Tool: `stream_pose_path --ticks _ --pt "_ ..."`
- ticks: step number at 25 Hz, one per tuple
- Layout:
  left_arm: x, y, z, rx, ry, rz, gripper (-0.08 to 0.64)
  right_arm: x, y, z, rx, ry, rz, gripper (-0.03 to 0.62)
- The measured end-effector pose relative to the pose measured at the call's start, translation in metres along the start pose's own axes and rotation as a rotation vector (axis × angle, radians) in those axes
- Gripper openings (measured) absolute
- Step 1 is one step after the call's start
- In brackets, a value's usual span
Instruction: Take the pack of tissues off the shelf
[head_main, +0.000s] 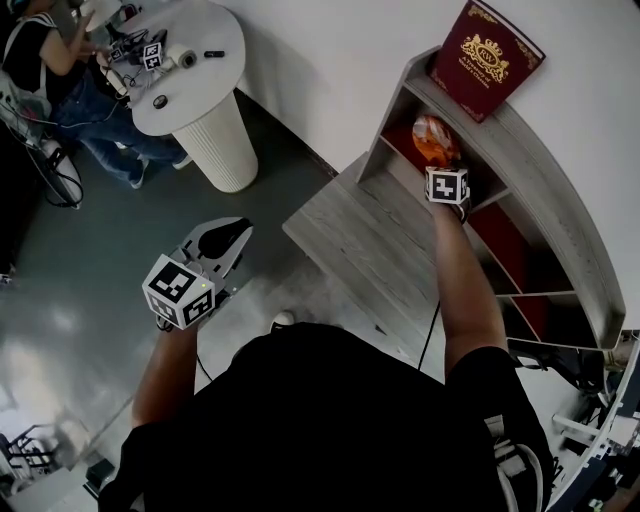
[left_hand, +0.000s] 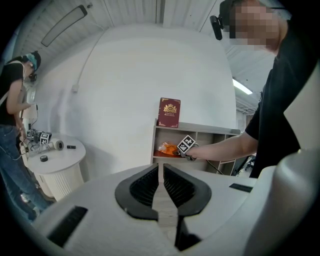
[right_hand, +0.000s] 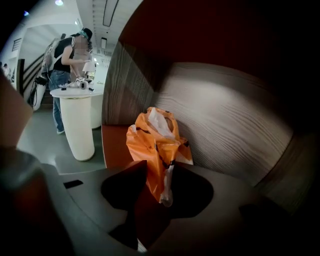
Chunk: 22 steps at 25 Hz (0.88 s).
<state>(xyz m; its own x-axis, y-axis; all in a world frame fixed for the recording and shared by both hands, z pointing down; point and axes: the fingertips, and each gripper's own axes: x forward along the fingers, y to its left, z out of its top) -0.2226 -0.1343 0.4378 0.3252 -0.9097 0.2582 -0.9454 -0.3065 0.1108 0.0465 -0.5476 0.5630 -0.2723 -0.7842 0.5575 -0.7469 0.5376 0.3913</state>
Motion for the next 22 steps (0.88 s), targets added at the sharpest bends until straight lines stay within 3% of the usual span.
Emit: stream_pose_path --ticks 5,22 --pt "-0.002 0.001 -0.003 -0.007 0.003 0.001 0.044 -0.006 0.001 0.002 -0.008 -0.007 -0.009 0.041" --pt "0.004 -0.007 -0.004 0.002 0.018 -0.042 0.044 -0.029 -0.005 0.009 0.04 -0.081 -0.02 0.026"
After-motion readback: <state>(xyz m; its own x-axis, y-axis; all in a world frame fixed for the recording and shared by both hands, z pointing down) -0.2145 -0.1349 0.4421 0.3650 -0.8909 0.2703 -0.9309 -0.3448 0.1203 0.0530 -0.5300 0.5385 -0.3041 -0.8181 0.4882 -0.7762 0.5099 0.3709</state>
